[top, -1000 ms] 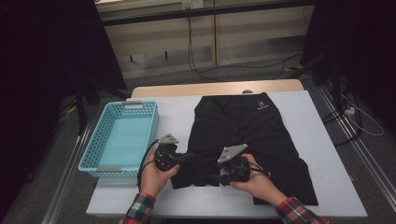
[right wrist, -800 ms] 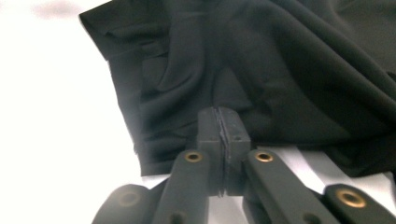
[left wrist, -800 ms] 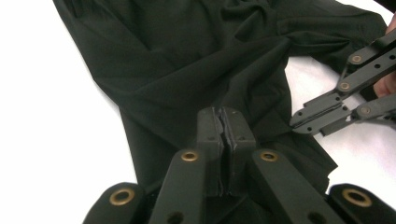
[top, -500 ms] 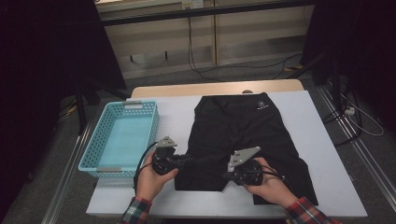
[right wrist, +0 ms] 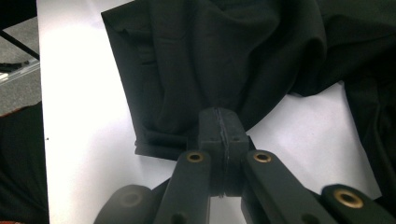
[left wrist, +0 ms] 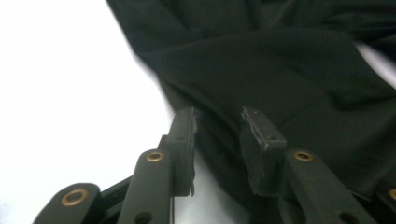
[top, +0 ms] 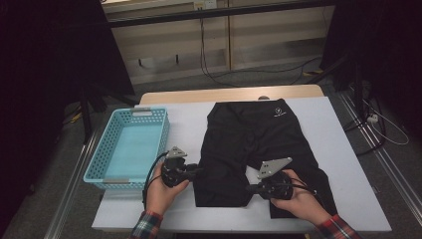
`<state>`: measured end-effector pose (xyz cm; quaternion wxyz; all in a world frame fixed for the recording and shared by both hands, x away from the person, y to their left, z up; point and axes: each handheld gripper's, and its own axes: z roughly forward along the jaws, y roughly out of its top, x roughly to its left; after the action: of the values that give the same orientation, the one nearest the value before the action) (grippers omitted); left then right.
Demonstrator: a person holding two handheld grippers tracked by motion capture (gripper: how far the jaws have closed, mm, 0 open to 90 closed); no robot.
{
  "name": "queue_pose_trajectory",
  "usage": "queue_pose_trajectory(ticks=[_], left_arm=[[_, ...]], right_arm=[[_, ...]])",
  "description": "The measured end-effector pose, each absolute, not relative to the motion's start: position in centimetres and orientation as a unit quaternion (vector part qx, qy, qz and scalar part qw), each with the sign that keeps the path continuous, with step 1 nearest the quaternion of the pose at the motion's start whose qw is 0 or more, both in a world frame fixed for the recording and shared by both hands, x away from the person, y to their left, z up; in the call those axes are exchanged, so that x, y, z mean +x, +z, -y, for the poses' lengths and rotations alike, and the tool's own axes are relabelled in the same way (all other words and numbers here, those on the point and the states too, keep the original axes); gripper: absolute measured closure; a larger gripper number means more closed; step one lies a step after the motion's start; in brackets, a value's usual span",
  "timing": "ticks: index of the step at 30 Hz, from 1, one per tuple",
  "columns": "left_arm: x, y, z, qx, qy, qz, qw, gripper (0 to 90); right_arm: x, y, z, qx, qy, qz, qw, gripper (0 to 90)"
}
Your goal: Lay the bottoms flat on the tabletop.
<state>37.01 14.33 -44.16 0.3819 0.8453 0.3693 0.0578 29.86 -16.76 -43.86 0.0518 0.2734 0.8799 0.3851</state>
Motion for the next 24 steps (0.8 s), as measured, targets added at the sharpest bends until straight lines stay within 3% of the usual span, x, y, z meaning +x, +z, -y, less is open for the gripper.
queue_pose_trajectory(ticks=[4,8,10,12,14,24], left_arm=[[37.1,-43.7,-13.5,0.839,0.057,-0.364,0.401,75.4],[37.4,-44.7,-12.7,0.845,0.062,-0.373,0.377,64.7],[37.5,-44.9,-12.3,0.845,0.064,-0.373,0.377,67.6],[37.6,-44.8,-12.0,0.848,0.044,-0.375,0.372,82.1],[37.6,-44.9,-11.7,0.846,0.044,-0.382,0.37,87.6],[38.3,-42.0,-14.4,0.79,0.038,-0.415,0.449,88.7]], right_arm=[[29.9,-43.8,16.5,0.271,0.385,-0.881,0.051,90.0],[29.9,-43.9,16.4,0.268,0.385,-0.882,0.051,90.0],[29.9,-43.9,16.4,0.27,0.386,-0.88,0.055,90.0],[29.9,-43.8,16.3,0.271,0.388,-0.879,0.055,90.0],[29.9,-43.7,16.3,0.272,0.39,-0.878,0.059,90.0],[30.1,-43.6,16.5,0.274,0.399,-0.873,0.059,89.7]])
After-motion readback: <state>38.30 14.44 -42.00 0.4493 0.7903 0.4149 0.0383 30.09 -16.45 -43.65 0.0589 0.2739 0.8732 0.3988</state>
